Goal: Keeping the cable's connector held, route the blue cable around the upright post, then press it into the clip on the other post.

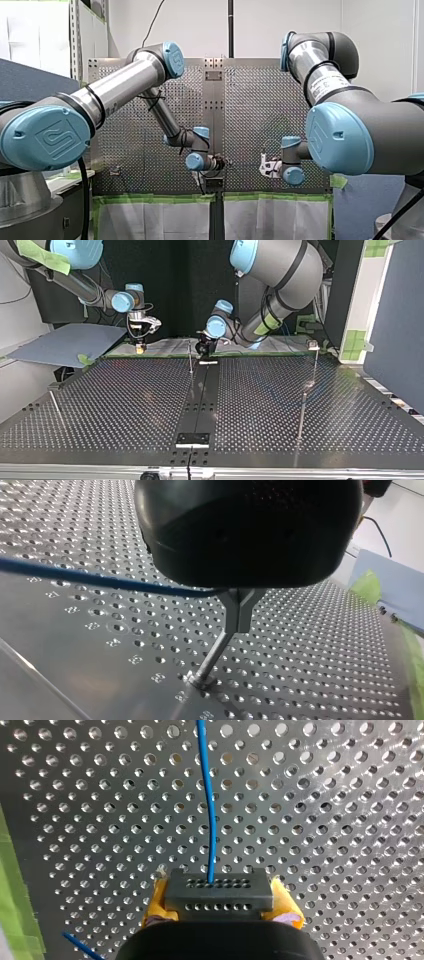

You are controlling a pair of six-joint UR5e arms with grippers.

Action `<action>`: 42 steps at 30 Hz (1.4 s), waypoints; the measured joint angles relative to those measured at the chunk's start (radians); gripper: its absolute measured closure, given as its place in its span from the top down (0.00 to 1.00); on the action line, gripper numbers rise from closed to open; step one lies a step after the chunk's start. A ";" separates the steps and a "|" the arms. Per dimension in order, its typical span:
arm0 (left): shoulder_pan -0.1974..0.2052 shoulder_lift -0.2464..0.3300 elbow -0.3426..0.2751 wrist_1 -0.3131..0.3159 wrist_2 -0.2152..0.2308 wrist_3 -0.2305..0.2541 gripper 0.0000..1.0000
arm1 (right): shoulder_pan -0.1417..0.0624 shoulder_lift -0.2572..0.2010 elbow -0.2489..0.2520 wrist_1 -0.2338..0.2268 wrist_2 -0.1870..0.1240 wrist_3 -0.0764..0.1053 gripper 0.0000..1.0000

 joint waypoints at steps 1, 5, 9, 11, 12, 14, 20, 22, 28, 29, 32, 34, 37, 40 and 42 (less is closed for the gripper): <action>0.001 0.000 0.002 0.000 -0.001 0.000 0.02 | -0.001 0.000 -0.003 0.002 0.000 0.000 0.00; 0.004 0.000 0.008 0.002 -0.007 0.002 0.02 | -0.002 0.000 -0.017 0.008 0.000 0.000 0.00; 0.009 0.000 0.009 0.002 -0.024 0.020 0.02 | -0.005 0.000 -0.035 0.016 -0.002 0.002 0.00; 0.011 0.000 0.009 0.003 -0.032 0.034 0.02 | -0.006 0.000 -0.043 0.020 -0.004 0.003 0.00; 0.013 0.000 0.009 0.005 -0.038 0.046 0.02 | -0.006 0.000 -0.048 0.022 -0.006 0.004 0.00; 0.016 0.000 0.009 0.009 -0.050 0.065 0.02 | -0.006 0.000 -0.056 0.026 -0.010 0.005 0.00; 0.025 0.000 0.009 0.031 -0.078 0.119 0.02 | -0.008 0.000 -0.069 0.036 -0.014 0.005 0.00; 0.027 0.000 0.009 0.037 -0.082 0.133 0.02 | -0.008 0.000 -0.071 0.035 -0.015 0.005 0.00; 0.030 0.001 0.010 0.049 -0.085 0.155 0.02 | -0.009 0.000 -0.077 0.034 -0.027 0.006 0.00; 0.030 0.000 0.009 0.050 -0.085 0.158 0.02 | -0.009 0.000 -0.078 0.034 -0.028 0.006 0.00; 0.030 0.000 0.010 0.051 -0.085 0.166 0.04 | -0.009 0.000 -0.082 0.036 -0.037 0.006 0.00; 0.030 0.000 0.010 0.050 -0.084 0.172 0.16 | -0.009 0.000 -0.084 0.038 -0.046 0.006 0.00; 0.031 0.001 0.009 0.042 -0.082 0.188 0.53 | -0.010 0.000 -0.085 0.041 -0.051 0.005 0.00; 0.030 0.001 0.009 0.024 -0.084 0.213 0.81 | -0.010 0.000 -0.086 0.044 -0.053 0.005 0.00; 0.028 0.001 0.009 0.007 -0.092 0.232 0.90 | -0.010 0.000 -0.086 0.045 -0.053 0.005 0.00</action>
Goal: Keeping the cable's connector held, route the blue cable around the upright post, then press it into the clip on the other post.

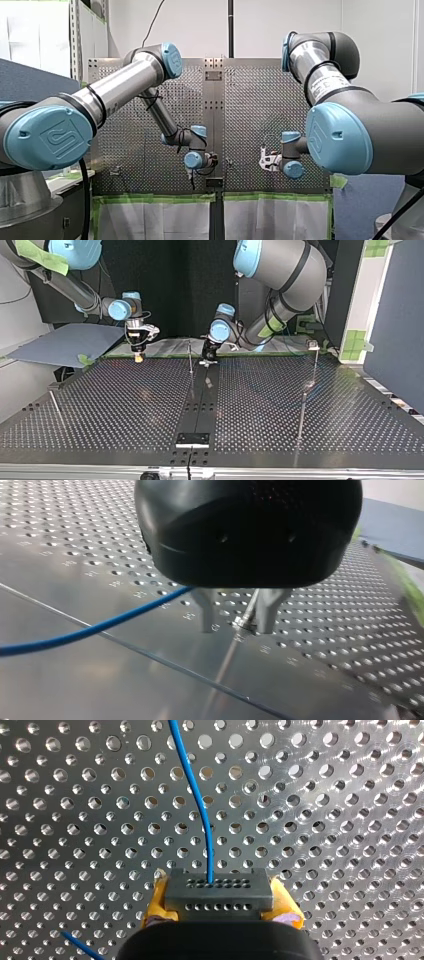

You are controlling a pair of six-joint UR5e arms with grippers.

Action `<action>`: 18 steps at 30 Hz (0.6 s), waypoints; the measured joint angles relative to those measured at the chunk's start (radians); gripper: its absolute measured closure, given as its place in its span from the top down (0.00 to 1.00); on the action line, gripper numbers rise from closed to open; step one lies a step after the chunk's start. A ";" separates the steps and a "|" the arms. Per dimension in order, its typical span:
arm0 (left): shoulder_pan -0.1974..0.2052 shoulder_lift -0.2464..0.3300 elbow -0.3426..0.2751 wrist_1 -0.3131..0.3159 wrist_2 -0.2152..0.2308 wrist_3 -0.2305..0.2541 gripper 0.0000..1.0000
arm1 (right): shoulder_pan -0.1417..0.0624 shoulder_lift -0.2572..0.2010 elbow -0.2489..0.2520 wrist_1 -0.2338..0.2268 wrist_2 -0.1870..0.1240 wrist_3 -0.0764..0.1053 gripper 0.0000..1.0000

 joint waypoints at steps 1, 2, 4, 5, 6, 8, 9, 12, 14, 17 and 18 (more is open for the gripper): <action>0.000 0.000 0.000 -0.008 -0.005 0.008 1.00 | 0.000 0.000 0.000 0.000 0.000 0.000 0.00; -0.001 0.000 0.000 -0.015 -0.011 0.016 1.00 | 0.000 0.000 0.000 0.000 0.000 0.000 0.00; -0.002 0.001 0.000 -0.034 -0.028 0.035 1.00 | 0.000 0.000 0.000 0.001 0.000 0.001 0.00; -0.002 0.001 0.000 -0.042 -0.034 0.043 1.00 | 0.000 -0.001 0.000 0.001 0.000 0.001 0.00; -0.004 0.001 0.000 -0.053 -0.042 0.055 1.00 | 0.000 0.000 0.000 0.001 0.000 0.001 0.00; -0.006 0.003 0.000 -0.070 -0.049 0.071 1.00 | 0.000 0.000 0.000 0.001 0.000 0.001 0.00; -0.008 0.008 0.000 -0.082 -0.053 0.084 1.00 | 0.000 0.000 0.000 0.001 0.000 0.001 0.00; -0.014 0.030 0.000 -0.111 -0.055 0.115 1.00 | 0.000 0.000 -0.001 0.003 0.000 0.002 0.00; -0.019 0.046 0.000 -0.129 -0.052 0.134 1.00 | 0.000 0.000 -0.001 0.004 0.000 0.003 0.00; -0.029 0.065 0.000 -0.159 -0.051 0.166 1.00 | 0.000 0.000 0.000 0.006 0.000 0.007 0.00; -0.033 0.069 0.000 -0.171 -0.051 0.179 1.00 | 0.000 0.000 0.000 0.008 0.000 0.007 0.00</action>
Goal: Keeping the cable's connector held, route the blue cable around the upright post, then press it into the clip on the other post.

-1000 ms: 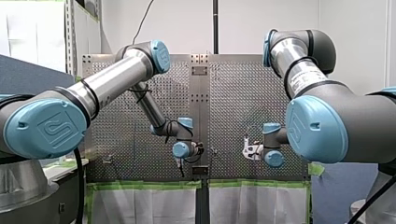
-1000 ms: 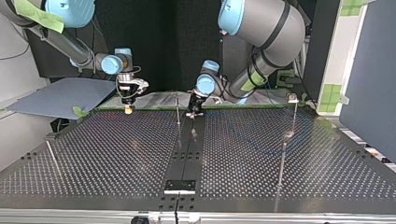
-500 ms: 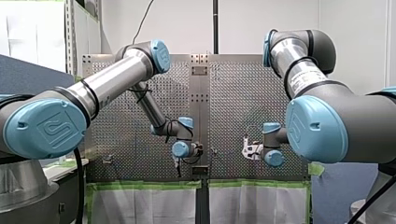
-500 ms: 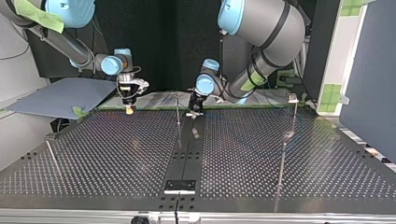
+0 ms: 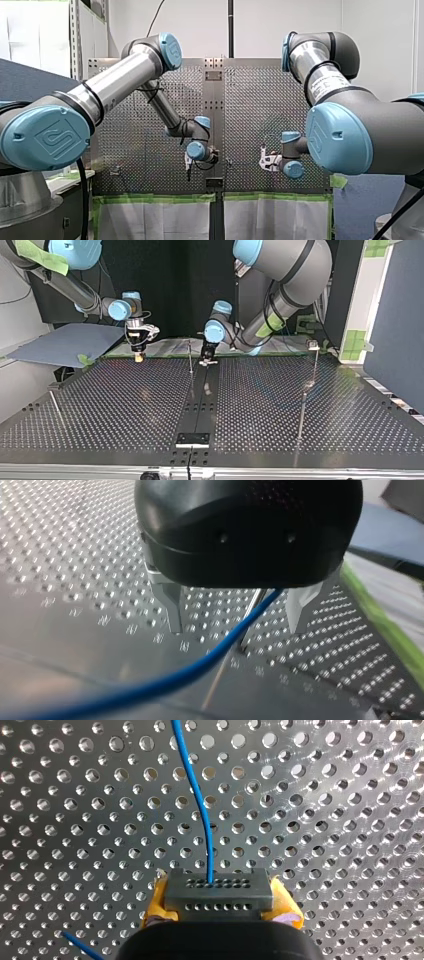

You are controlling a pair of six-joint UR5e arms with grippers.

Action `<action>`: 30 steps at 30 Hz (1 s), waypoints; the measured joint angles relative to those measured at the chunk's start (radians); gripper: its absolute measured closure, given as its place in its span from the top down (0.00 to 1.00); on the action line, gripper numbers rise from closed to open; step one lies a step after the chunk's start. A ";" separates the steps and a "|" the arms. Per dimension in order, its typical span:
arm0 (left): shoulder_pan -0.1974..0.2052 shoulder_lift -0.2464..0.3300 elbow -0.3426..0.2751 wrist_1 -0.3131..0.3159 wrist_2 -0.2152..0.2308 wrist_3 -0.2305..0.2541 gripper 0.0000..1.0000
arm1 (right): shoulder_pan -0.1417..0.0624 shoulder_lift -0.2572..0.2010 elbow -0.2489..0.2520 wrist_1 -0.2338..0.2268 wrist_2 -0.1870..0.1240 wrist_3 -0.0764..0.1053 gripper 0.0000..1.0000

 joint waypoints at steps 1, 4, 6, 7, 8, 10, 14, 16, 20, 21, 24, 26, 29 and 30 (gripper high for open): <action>-0.003 0.002 0.000 -0.009 0.000 0.009 1.00 | 0.000 0.000 0.000 0.001 0.000 0.000 0.00; -0.018 0.004 -0.003 -0.036 -0.005 0.042 1.00 | 0.000 0.000 0.000 0.006 0.000 0.001 0.00; -0.034 0.005 -0.004 -0.046 -0.014 0.066 1.00 | 0.000 0.000 0.000 0.007 0.000 0.001 0.00; -0.042 0.005 -0.005 -0.049 -0.020 0.075 1.00 | 0.000 0.000 0.000 0.008 0.000 0.001 0.00; -0.050 0.005 -0.005 -0.052 -0.027 0.085 1.00 | 0.000 0.000 0.000 0.008 0.000 0.001 0.00; -0.065 0.005 -0.006 -0.054 -0.042 0.107 1.00 | 0.000 0.000 0.000 0.009 0.000 0.001 0.00; -0.077 0.006 -0.006 -0.058 -0.053 0.147 1.00 | 0.000 0.000 0.000 0.011 0.000 0.000 0.00; -0.080 0.006 -0.006 -0.065 -0.057 0.165 1.00 | 0.000 0.000 0.000 0.012 0.000 0.000 0.00; -0.082 0.006 -0.006 -0.076 -0.060 0.179 1.00 | 0.000 0.000 0.000 0.012 0.000 0.000 0.00; -0.082 0.007 -0.006 -0.079 -0.062 0.180 1.00 | 0.000 0.000 0.000 0.013 0.000 0.000 0.00; -0.083 0.007 -0.007 -0.089 -0.065 0.180 1.00 | 0.000 0.000 0.000 0.014 0.000 0.000 0.00; -0.084 0.007 -0.007 -0.094 -0.065 0.180 1.00 | 0.000 0.000 0.000 0.015 0.000 0.000 0.00; -0.084 0.008 -0.008 -0.097 -0.066 0.181 1.00 | 0.000 0.000 0.000 0.015 0.000 0.000 0.00; -0.083 0.011 -0.011 -0.096 -0.065 0.179 1.00 | 0.000 0.000 0.000 0.015 0.000 0.000 0.00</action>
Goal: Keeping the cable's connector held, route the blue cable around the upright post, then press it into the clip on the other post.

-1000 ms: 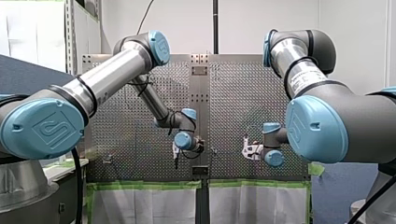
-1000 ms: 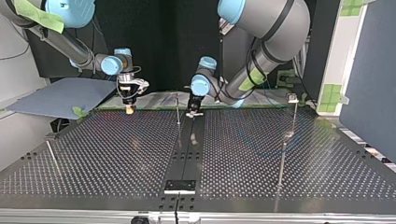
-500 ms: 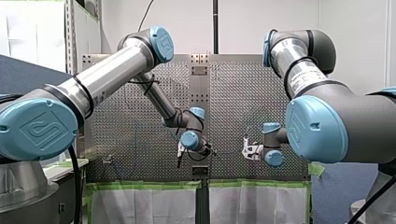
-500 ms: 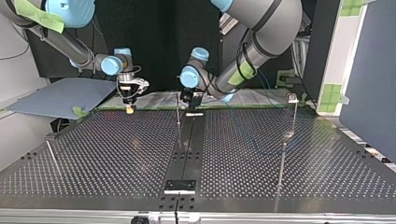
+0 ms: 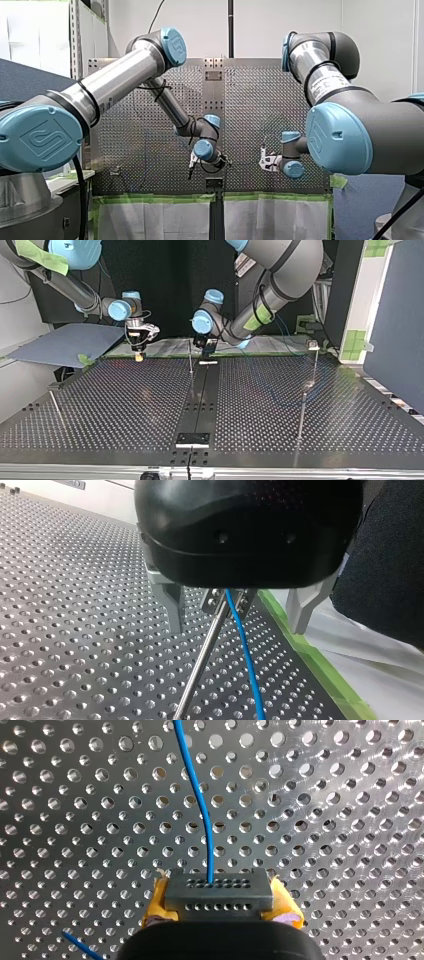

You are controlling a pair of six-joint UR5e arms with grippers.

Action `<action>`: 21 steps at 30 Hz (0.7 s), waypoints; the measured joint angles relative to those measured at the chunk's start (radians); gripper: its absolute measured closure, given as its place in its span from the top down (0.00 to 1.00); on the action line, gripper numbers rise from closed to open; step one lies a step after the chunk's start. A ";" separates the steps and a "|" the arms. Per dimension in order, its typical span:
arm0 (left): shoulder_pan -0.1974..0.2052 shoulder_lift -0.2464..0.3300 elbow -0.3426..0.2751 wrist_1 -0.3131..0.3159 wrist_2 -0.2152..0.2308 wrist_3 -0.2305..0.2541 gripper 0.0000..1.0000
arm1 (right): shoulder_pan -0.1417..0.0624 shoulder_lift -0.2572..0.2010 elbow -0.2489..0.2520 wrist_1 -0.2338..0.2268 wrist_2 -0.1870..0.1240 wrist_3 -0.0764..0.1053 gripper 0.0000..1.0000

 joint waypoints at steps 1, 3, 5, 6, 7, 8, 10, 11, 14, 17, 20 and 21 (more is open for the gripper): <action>0.001 0.004 -0.004 0.003 0.001 -0.003 1.00 | 0.000 0.000 0.000 0.000 0.000 0.000 0.00; 0.000 0.017 -0.017 0.014 0.002 -0.010 1.00 | 0.000 0.000 0.000 0.000 0.001 0.001 0.00; 0.000 0.029 -0.031 0.023 0.002 -0.014 1.00 | 0.000 0.000 0.000 0.000 0.001 0.001 0.00; 0.000 0.035 -0.041 0.031 0.001 -0.015 1.00 | 0.000 0.000 0.000 0.000 0.001 0.001 0.00; 0.000 0.038 -0.050 0.038 0.001 -0.016 1.00 | 0.000 0.000 0.000 0.001 0.001 0.002 0.00; 0.000 0.040 -0.059 0.046 0.000 -0.017 1.00 | -0.001 0.000 0.000 0.002 0.001 0.003 0.00; -0.001 0.043 -0.082 0.060 0.002 -0.019 1.00 | -0.004 0.000 0.000 0.003 0.001 0.006 0.00; -0.003 0.044 -0.092 0.064 0.002 -0.019 1.00 | -0.004 0.000 0.000 0.004 0.001 0.006 0.00; -0.009 0.045 -0.124 0.072 0.003 -0.020 1.00 | -0.007 0.000 0.000 0.004 0.001 0.007 0.00; -0.017 0.045 -0.141 0.086 0.006 -0.030 1.00 | -0.008 0.000 0.000 0.005 0.001 0.008 0.00; -0.021 0.045 -0.147 0.098 0.008 -0.042 1.00 | -0.009 0.000 0.000 0.005 0.001 0.008 0.00; -0.022 0.045 -0.147 0.102 0.009 -0.045 1.00 | -0.010 0.000 0.000 0.005 0.001 0.008 0.00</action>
